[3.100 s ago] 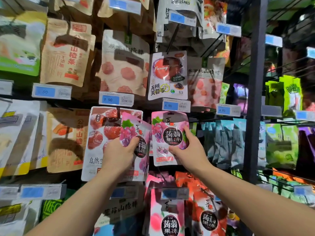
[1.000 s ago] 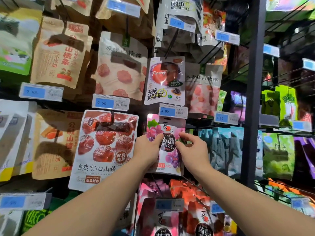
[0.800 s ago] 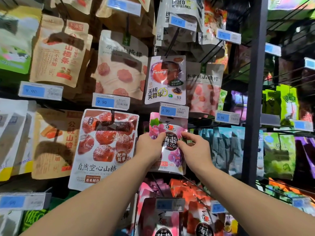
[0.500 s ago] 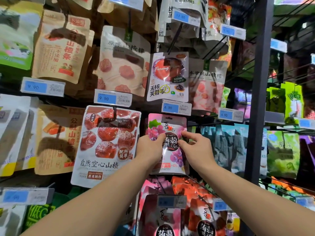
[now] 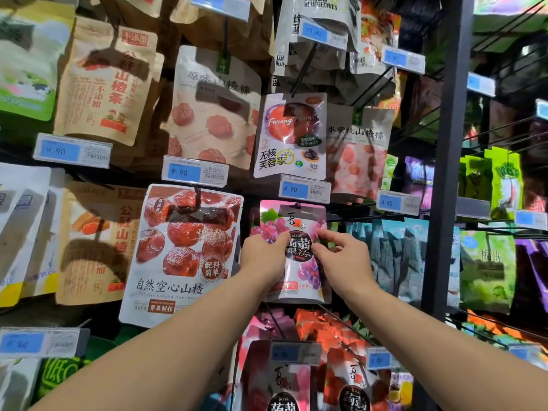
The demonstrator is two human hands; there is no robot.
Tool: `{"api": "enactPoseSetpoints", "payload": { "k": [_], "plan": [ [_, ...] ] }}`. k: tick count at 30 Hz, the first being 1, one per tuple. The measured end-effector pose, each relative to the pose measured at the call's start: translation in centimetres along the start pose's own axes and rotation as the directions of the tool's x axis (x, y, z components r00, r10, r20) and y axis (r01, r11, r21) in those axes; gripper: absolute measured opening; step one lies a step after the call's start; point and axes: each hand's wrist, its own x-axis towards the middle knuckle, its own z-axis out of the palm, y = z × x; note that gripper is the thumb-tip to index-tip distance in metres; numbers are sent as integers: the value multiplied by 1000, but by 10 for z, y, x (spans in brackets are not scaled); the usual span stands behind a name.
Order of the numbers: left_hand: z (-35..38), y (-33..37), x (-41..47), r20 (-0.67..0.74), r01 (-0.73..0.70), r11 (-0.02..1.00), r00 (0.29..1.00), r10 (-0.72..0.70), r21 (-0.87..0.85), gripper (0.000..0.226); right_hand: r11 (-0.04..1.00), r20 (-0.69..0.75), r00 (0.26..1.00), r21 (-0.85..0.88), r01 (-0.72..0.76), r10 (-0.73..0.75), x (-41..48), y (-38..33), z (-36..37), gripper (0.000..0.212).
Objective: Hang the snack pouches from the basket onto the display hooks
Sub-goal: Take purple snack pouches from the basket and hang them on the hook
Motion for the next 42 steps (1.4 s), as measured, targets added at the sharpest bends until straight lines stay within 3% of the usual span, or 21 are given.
{"api": "enactPoseSetpoints", "payload": {
  "k": [7, 8, 9, 11, 12, 15, 23, 28, 35, 42],
  "plan": [
    [-5, 1, -8, 2, -25, 999, 1000, 25, 42, 27, 998, 45, 998, -53, 39, -36, -5, 1, 0, 38],
    [-6, -2, -14, -3, -52, 994, 999, 53, 93, 30, 997, 68, 997, -55, 45, -41, -8, 4, 0, 42],
    [-8, -7, -20, -9, -83, 981, 996, 86, 176, 48, 998, 95, 994, -44, 50, -46, -12, 8, -1, 47],
    [-12, -21, -31, 13, -215, 908, 974, 225, 359, 88, 998, 166, 984, -12, 60, -57, -18, 18, 1, 60],
    [-14, -28, -36, 45, -301, 843, 948, 315, 445, 96, 998, 205, 977, -15, 67, -62, -21, 24, 2, 67],
    [-13, -53, -38, 160, -426, 683, 894, 419, 593, 90, 993, 301, 953, -94, 75, -43, -27, 43, 10, 83],
    [12, -79, 4, 108, -308, 667, 940, 324, 678, 85, 979, 281, 960, -191, 70, -14, 2, 74, 53, 94],
    [30, -97, 39, 59, -226, 650, 962, 268, 725, 95, 970, 280, 960, -234, 69, -1, 32, 105, 84, 94],
    [43, -122, 77, 19, -205, 625, 956, 292, 753, 93, 954, 288, 957, -272, 127, -46, 62, 137, 113, 87],
    [48, -128, 89, 24, -179, 587, 965, 262, 790, 91, 950, 314, 948, -308, 54, 48, 66, 138, 116, 87]
  ]
}}
